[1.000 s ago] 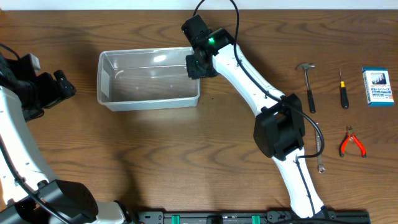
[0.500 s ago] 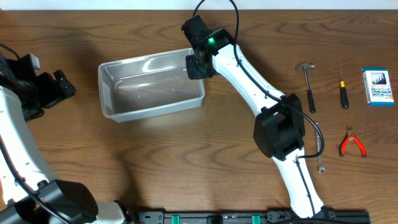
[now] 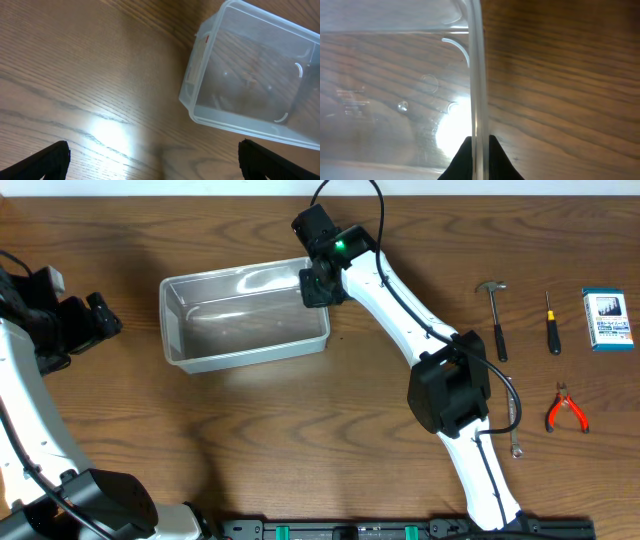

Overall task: Pack container
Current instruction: 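Drag the container rightward toward table center with the right gripper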

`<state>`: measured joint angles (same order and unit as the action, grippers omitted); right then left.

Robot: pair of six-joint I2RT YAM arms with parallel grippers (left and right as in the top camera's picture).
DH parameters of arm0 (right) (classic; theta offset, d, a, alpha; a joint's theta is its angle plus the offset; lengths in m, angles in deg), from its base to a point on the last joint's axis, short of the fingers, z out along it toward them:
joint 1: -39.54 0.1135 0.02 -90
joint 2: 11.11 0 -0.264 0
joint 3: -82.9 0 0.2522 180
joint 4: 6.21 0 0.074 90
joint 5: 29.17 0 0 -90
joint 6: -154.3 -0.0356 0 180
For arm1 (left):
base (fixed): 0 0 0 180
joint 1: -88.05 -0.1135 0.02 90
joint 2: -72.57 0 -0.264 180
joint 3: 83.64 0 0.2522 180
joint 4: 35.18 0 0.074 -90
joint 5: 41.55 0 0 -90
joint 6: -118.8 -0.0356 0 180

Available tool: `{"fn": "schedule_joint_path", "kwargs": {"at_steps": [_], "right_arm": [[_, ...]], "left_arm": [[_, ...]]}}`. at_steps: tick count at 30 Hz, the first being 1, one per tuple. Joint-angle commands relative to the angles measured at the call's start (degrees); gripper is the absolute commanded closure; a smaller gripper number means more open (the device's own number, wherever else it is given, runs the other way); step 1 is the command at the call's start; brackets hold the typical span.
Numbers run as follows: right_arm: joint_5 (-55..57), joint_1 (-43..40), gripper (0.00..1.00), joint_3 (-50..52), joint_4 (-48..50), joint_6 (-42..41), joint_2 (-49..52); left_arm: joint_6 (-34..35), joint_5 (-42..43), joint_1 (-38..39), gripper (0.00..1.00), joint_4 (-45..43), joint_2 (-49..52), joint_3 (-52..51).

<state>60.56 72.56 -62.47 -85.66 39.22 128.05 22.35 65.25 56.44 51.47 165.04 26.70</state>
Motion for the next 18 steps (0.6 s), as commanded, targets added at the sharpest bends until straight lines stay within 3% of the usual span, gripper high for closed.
{"fn": "schedule_joint_path", "kwargs": {"at_steps": [1, 9, 18], "right_arm": [[3.69, 0.17, 0.99, -4.90, -1.62, 0.61, -0.17], [5.01, -1.14, 0.99, -16.61, -10.60, 2.47, -0.17], [4.72, -3.98, 0.99, -20.61, -22.75, 2.91, -0.17]], "left_arm": [[-1.03, 0.52, -0.24, 0.02, 0.15, 0.04, -0.02], [-1.03, 0.52, -0.24, 0.02, 0.15, 0.04, -0.02], [-1.03, 0.52, -0.24, 0.02, 0.17, 0.04, -0.02]]}}
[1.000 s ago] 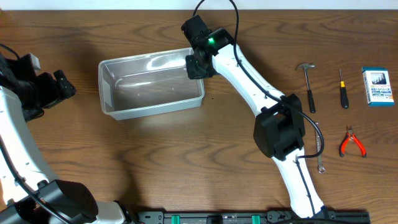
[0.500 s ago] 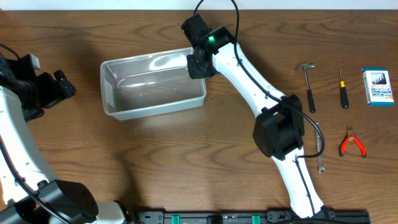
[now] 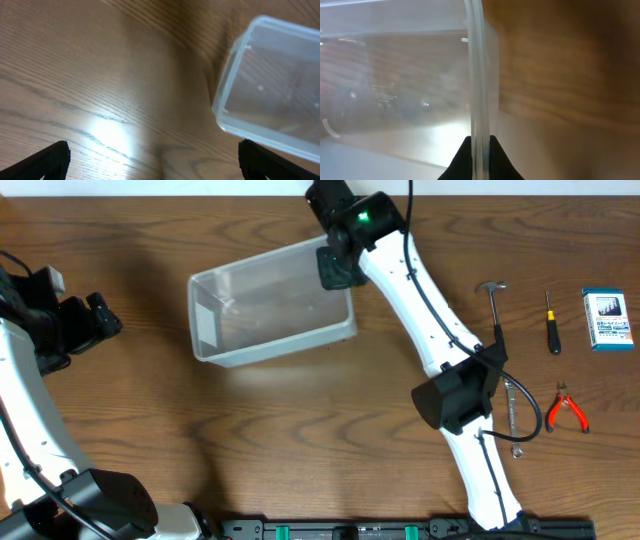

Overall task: Pack container
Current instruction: 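Drag the container rightward toward table center with the right gripper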

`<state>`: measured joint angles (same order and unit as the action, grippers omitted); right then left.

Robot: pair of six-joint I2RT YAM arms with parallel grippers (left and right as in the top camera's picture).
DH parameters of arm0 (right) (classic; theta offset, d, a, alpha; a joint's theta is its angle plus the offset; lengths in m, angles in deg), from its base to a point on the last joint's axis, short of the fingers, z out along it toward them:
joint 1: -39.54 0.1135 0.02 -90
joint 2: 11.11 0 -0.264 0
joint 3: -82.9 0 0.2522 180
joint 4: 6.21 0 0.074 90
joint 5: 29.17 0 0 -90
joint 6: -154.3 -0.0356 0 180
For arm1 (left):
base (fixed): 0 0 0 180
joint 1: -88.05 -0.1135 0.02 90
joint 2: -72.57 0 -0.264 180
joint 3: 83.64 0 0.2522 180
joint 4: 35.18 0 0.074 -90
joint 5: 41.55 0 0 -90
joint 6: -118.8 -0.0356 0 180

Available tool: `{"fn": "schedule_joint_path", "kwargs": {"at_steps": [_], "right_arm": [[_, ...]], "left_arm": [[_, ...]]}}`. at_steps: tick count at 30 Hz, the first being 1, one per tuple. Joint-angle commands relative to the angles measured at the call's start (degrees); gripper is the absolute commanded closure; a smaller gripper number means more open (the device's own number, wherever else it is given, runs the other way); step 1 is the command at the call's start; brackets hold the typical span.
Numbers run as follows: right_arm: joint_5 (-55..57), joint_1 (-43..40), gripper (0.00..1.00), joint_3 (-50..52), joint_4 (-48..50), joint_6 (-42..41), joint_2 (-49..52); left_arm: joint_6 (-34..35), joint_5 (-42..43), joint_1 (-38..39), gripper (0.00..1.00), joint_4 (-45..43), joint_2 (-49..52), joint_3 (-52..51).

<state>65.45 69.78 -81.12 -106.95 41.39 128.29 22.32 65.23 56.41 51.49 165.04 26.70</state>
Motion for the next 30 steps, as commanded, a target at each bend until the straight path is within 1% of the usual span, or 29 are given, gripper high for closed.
{"fn": "schedule_joint_path", "kwargs": {"at_steps": [1, 9, 11, 14, 22, 25, 30], "right_arm": [[-0.24, -1.42, 0.99, -1.97, -2.56, 0.74, -0.42], [-0.22, -2.34, 0.99, -1.95, -10.34, 1.55, -1.22], [-1.44, -2.43, 0.99, -1.95, -10.34, 3.15, -1.90], [-0.94, -2.67, 0.99, -1.95, -10.36, 3.32, -3.26], [-1.20, -4.72, 0.99, -0.70, -10.36, 6.12, -9.88], [-1.18, -5.68, 0.99, 3.82, -10.36, 7.32, -13.90], [-0.02, -8.55, 0.99, 17.31, -10.27, 7.32, -22.25]], "left_arm": [[-1.01, 0.57, -0.22, 0.02, 0.15, 0.04, -0.02], [-1.01, 0.57, -0.22, 0.02, 0.79, 0.04, -0.02], [-1.01, 0.57, -0.22, 0.02, 0.81, 0.04, -0.02], [-1.01, 0.57, -0.22, 0.02, 0.83, 0.04, -0.02], [-1.01, 0.57, -0.22, 0.02, 1.62, 0.04, -0.02], [-0.98, 0.57, -0.22, 0.02, 1.62, 0.04, -0.02], [-0.98, 0.57, -0.22, 0.02, 1.64, 0.04, -0.02]]}}
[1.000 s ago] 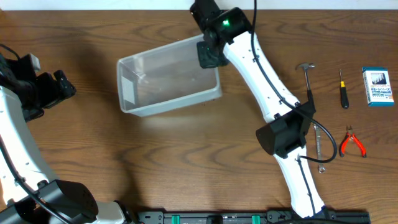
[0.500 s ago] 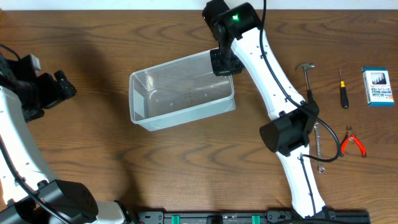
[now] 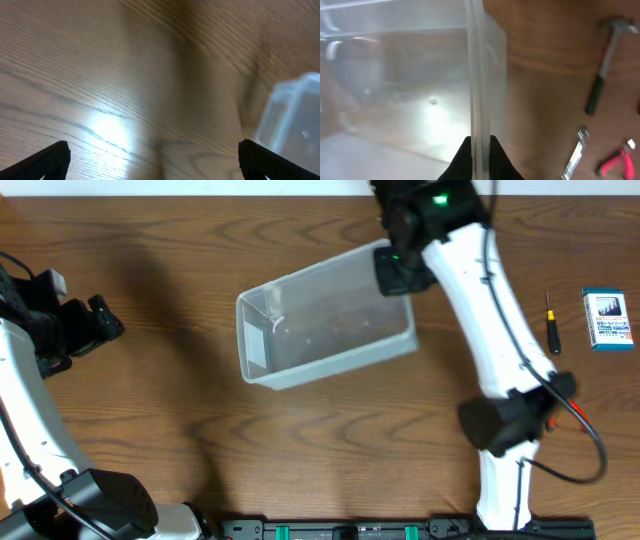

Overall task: Pack container
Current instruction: 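Drag the container rightward toward table center with the right gripper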

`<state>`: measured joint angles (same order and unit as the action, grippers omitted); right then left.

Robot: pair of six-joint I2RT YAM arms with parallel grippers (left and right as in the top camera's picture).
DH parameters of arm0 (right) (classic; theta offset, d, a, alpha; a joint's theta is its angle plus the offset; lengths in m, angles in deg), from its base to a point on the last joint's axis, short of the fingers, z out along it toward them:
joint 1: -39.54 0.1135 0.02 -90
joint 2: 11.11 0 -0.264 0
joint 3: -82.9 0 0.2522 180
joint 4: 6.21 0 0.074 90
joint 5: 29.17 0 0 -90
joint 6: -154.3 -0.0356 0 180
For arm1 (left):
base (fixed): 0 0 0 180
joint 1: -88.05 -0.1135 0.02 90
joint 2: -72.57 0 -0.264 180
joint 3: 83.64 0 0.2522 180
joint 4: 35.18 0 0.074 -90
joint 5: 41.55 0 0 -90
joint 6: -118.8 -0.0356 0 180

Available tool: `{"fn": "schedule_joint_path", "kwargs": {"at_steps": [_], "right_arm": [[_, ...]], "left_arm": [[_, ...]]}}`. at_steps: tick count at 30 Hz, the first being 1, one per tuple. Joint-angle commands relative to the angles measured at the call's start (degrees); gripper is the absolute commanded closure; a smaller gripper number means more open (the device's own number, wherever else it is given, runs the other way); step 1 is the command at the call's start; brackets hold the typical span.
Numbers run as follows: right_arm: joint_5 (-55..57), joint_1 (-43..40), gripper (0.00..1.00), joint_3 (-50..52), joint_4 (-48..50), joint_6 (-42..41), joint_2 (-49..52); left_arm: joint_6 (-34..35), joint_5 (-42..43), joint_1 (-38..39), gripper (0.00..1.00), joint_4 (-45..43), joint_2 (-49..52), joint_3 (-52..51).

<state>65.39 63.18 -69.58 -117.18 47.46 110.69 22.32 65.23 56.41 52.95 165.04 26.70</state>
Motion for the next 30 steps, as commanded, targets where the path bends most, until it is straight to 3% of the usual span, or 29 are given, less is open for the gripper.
{"fn": "schedule_joint_path", "kwargs": {"at_steps": [1, 10, 23, 30], "right_arm": [[0.04, -2.38, 0.99, 7.48, 0.15, 1.27, -5.68], [-0.44, -3.74, 0.99, 22.62, 5.16, 2.03, -12.35], [-3.06, -4.57, 0.99, 37.88, 16.57, 2.16, -12.61], [-0.63, -8.20, 0.99, 42.21, 18.14, 2.10, -12.61]], "left_arm": [[-0.98, 0.57, -0.22, 0.02, 0.15, 0.04, -0.02], [-0.74, 0.59, -0.22, 0.02, -0.02, 0.04, -0.02], [-0.74, 0.59, -0.22, 0.02, 0.57, 0.04, -0.02], [-0.74, 0.59, -0.22, 0.02, 0.57, 0.04, -0.02]]}}
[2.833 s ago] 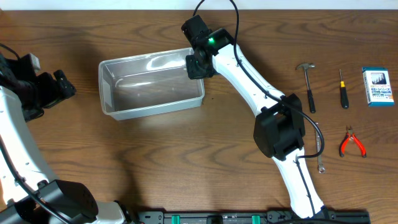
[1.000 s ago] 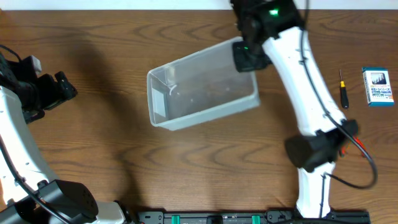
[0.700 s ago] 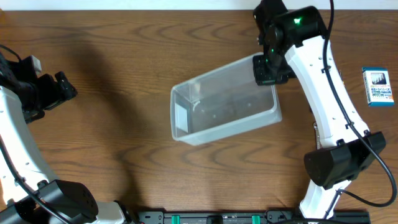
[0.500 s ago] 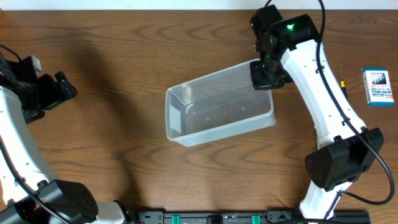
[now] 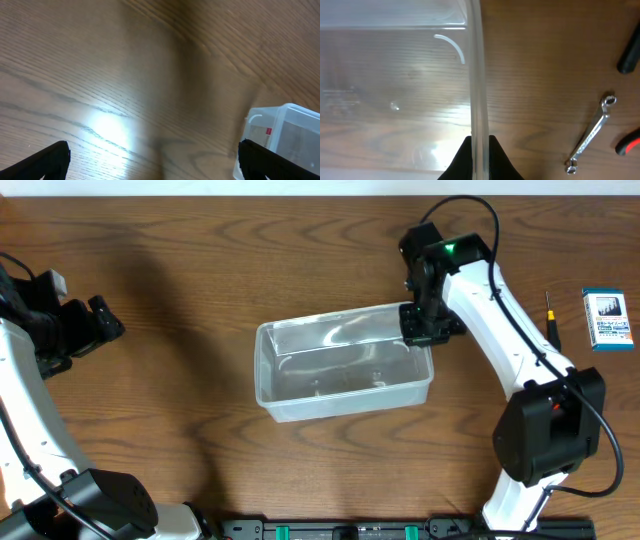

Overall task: Pack container
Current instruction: 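Drag the container rightward toward table center with the right gripper, then open the right gripper and release the container wall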

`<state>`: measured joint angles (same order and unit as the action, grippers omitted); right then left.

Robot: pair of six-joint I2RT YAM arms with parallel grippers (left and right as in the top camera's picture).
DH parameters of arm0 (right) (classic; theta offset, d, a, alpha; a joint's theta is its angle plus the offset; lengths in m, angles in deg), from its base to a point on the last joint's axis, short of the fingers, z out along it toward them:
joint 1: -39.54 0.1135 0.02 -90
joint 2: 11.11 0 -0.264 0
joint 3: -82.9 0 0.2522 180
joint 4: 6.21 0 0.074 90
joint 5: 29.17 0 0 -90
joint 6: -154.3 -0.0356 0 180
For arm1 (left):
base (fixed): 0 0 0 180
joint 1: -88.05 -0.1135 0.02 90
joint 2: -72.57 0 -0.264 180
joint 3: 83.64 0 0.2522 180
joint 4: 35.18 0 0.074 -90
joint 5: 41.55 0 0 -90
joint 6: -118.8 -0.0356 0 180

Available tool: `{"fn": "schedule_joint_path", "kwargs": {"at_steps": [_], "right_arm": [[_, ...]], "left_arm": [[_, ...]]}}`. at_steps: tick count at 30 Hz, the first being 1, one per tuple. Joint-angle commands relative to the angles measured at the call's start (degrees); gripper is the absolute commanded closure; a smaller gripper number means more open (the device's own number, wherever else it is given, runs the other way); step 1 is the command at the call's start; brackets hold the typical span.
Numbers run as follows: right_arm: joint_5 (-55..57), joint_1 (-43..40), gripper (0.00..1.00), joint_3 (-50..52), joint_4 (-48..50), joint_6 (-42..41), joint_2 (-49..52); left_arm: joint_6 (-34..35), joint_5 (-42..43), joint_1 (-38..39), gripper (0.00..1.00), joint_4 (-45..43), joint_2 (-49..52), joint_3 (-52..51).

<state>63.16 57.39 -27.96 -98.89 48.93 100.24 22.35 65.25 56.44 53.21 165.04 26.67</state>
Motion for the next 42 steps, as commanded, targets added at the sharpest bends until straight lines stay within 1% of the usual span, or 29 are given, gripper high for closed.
{"fn": "schedule_joint_path", "kwargs": {"at_steps": [1, 4, 8, 10, 18, 25, 29, 39, 42], "right_arm": [[1.84, -3.19, 0.99, 0.59, -0.31, 0.66, -2.16], [2.21, -6.14, 0.99, 0.59, -0.59, 1.18, -2.19], [2.16, -8.52, 0.99, 0.59, -0.50, 5.20, -2.19], [2.14, -8.39, 0.99, 0.59, -0.39, 6.80, -2.19], [1.42, -5.99, 0.99, 1.81, 2.75, 6.73, -2.16], [-0.42, -5.79, 0.99, 7.08, 7.58, 6.88, -2.16], [-0.42, -5.81, 0.99, 9.14, 10.40, 6.08, -2.16], [2.23, -5.81, 0.99, 9.55, 15.37, -0.50, -2.16], [2.16, -5.81, 0.99, 9.55, 15.87, -0.72, -2.16]], "left_arm": [[-0.76, 0.57, -0.24, 0.02, 0.31, 0.04, 0.00], [-0.76, 0.57, -0.24, 0.02, 0.31, 0.04, 0.00], [-0.76, 0.57, -0.24, 0.02, 0.28, 0.04, 0.00], [-0.79, 0.57, -0.24, 0.02, 0.28, 0.04, 0.00], [-0.76, 0.57, -0.24, 0.02, 0.28, 0.04, 0.00], [-0.76, 0.57, -0.24, 0.02, 0.35, 0.04, 0.00], [-0.76, 0.57, -0.24, 0.02, 0.33, 0.04, 0.00], [-0.76, 0.57, -0.24, 0.02, 0.37, 0.04, 0.00], [-0.79, 0.57, -0.24, 0.02, 0.35, 0.04, 0.00]]}}
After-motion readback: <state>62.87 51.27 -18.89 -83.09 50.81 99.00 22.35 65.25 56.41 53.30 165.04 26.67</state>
